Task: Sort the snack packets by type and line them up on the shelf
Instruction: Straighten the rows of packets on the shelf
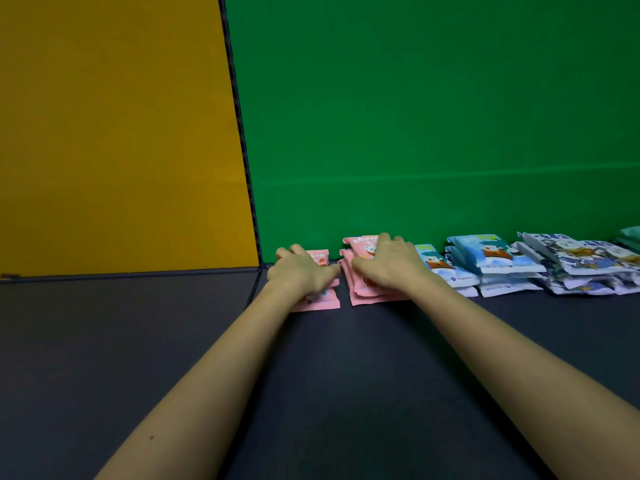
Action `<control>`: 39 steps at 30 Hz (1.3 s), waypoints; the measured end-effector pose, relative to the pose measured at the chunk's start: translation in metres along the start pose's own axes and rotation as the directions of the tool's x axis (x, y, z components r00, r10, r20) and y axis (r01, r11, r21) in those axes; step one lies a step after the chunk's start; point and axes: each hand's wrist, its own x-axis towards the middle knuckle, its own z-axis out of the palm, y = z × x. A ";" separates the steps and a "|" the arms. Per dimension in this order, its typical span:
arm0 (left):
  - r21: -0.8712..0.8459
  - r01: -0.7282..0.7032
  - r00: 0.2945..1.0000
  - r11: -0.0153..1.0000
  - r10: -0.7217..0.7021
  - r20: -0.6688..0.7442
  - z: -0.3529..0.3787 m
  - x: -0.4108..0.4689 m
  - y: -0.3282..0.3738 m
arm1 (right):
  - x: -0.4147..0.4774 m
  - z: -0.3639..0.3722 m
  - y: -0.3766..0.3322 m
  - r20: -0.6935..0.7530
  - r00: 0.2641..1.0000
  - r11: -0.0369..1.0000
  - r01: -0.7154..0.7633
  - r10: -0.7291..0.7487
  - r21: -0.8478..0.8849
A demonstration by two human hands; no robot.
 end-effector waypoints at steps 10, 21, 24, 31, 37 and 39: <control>0.062 -0.162 0.976 0.985 0.169 -0.137 -0.052 -0.041 -0.011 | -0.049 -0.046 0.004 -0.138 0.974 0.981 0.186 -0.178 0.048; 0.306 -0.306 0.941 0.902 0.238 0.238 -0.007 -0.126 -0.038 | -0.140 -0.020 0.022 0.157 0.971 0.977 0.197 -0.182 -0.085; 0.423 -0.409 0.908 0.809 0.312 0.281 -0.009 -0.122 -0.048 | -0.137 -0.023 0.029 0.240 0.942 0.937 0.283 -0.233 -0.203; 0.079 -0.562 0.788 0.823 0.504 0.354 -0.007 -0.130 -0.076 | -0.135 -0.026 0.054 0.471 0.779 0.905 0.410 -0.414 0.118; 0.098 -0.519 0.812 0.849 0.453 0.369 -0.007 -0.128 -0.072 | -0.129 -0.022 0.046 0.469 0.790 0.901 0.433 -0.394 0.026; 0.107 -0.523 0.803 0.846 0.446 0.396 -0.013 -0.124 -0.069 | -0.120 -0.030 0.043 0.448 0.793 0.902 0.425 -0.413 0.079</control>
